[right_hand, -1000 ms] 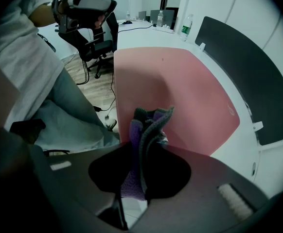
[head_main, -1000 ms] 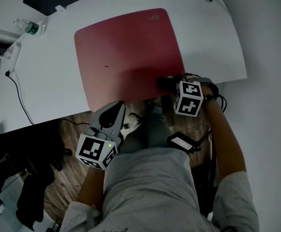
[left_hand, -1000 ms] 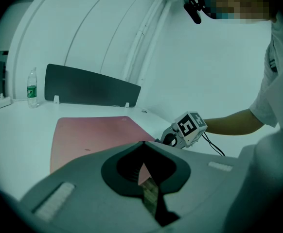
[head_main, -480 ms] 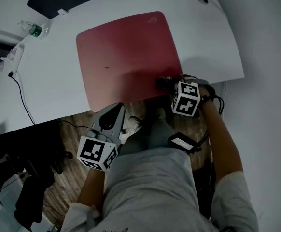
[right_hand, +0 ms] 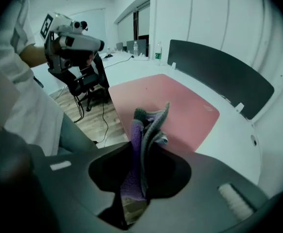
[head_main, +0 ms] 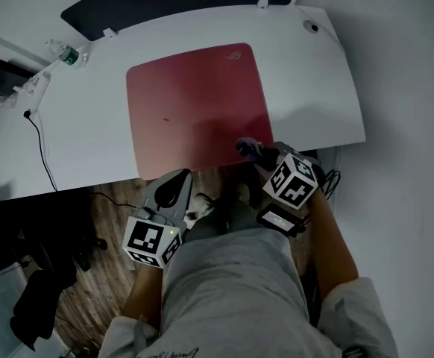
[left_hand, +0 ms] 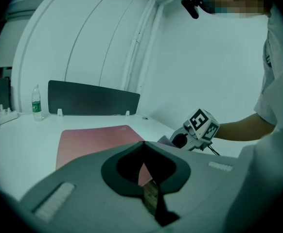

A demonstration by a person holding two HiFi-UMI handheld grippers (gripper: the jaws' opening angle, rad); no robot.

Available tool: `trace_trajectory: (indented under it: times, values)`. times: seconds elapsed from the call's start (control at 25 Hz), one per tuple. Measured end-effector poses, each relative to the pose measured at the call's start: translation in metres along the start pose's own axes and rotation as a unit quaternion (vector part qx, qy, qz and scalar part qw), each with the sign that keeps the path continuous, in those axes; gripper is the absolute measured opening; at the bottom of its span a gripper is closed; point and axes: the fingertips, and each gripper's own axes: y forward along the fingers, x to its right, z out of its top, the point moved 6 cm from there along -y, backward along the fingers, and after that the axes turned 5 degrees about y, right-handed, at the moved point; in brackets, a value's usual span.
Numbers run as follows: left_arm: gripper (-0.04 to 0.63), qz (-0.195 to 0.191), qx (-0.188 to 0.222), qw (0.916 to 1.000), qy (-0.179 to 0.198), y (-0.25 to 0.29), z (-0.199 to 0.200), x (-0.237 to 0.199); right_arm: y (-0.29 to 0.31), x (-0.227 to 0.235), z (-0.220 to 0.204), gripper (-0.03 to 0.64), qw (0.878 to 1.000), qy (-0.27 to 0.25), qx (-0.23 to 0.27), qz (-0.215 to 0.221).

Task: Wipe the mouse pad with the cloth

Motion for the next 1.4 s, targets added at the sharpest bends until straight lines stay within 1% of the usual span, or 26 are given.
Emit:
trace_trajectory:
  times: [0.12, 0.24, 0.4, 0.52, 0.6, 0.88, 1.08, 1.4]
  values:
    - [0.02, 0.007, 0.007, 1.0, 0.001, -0.001, 0.008, 0.004, -0.026, 0.001, 0.013, 0.095, 0.998, 0.029, 0.047, -0.012]
    - [0.02, 0.017, 0.016, 0.9997, 0.001, -0.005, 0.017, 0.005, -0.054, -0.002, 0.03, 0.093, 0.992, 0.068, 0.102, -0.022]
    - [0.02, 0.019, 0.027, 0.9994, 0.0, -0.003, 0.024, 0.01, -0.083, -0.011, 0.044, 0.089, 0.973, 0.135, 0.186, 0.003]
    - [0.02, 0.021, 0.034, 0.9992, 0.001, -0.004, 0.026, 0.011, -0.094, -0.021, 0.053, 0.087, 0.958, 0.167, 0.231, 0.019]
    - [0.02, 0.023, 0.04, 0.9989, 0.0, -0.006, 0.03, 0.012, -0.099, -0.025, 0.057, 0.087, 0.955, 0.169, 0.243, 0.017]
    - [0.02, 0.029, 0.045, 0.9985, 0.008, -0.015, 0.037, 0.007, -0.107, -0.023, 0.067, 0.087, 0.951, 0.163, 0.261, 0.007]
    - [0.02, 0.032, 0.041, 0.9986, 0.003, -0.021, 0.035, 0.001, -0.114, -0.025, 0.077, 0.087, 0.94, 0.179, 0.289, 0.03]
    - [0.02, 0.03, 0.037, 0.9988, -0.003, -0.03, 0.03, 0.002, -0.124, -0.026, 0.084, 0.086, 0.939, 0.164, 0.302, 0.023]
